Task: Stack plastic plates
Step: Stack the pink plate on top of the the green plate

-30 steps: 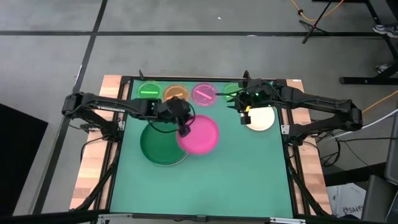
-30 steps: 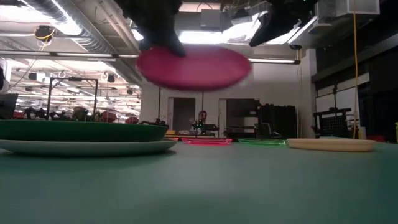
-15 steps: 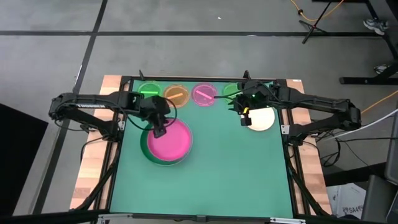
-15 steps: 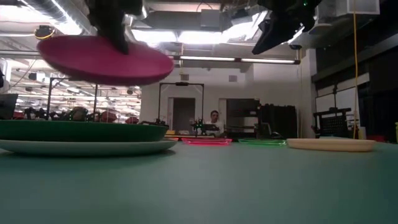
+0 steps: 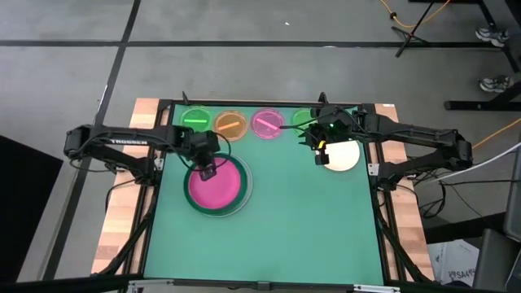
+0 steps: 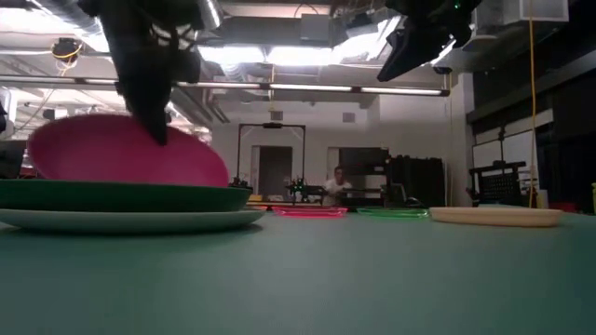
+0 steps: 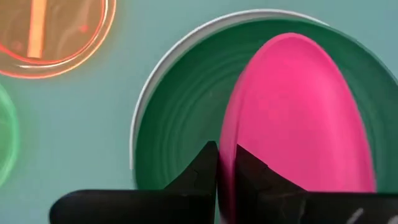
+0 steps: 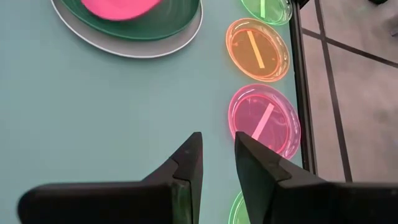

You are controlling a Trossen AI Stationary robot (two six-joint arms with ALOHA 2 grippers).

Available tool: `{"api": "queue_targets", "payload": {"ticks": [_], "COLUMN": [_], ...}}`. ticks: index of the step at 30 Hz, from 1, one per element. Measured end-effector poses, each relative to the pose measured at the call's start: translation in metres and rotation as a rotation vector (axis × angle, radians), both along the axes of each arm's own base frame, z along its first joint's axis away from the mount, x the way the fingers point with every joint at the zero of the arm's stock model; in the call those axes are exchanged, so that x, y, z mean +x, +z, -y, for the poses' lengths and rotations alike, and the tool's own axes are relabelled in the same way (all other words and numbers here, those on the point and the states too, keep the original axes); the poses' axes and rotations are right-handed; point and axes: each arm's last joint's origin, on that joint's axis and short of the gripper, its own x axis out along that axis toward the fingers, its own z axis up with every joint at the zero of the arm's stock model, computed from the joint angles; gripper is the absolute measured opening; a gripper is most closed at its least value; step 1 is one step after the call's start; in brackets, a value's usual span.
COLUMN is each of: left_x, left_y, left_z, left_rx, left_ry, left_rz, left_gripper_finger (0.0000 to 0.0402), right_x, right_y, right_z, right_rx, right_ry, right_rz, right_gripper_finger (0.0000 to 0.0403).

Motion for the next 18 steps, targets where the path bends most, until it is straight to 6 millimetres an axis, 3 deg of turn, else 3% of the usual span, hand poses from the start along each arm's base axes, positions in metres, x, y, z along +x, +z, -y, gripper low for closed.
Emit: {"api": "queue_targets", "payload": {"ticks": [7,18], "left_x": [-0.006,-0.012], "left_y": [-0.026,-0.04], "left_z": [-0.008,-0.009], "left_rx": [0.0,0.018], "left_ry": [0.039,0.046], "left_rz": [0.002,-0.024], "left_gripper_finger": [0.0018,0.0055], "right_x": [0.0,0.0], "right_y": [0.0,0.0], "right_z": [0.0,0.0], "right_rx": [0.0,0.0], "right_ry": [0.0,0.0], "right_rz": [0.0,0.0], "right_gripper_finger": [0.0083,0.0083]}}
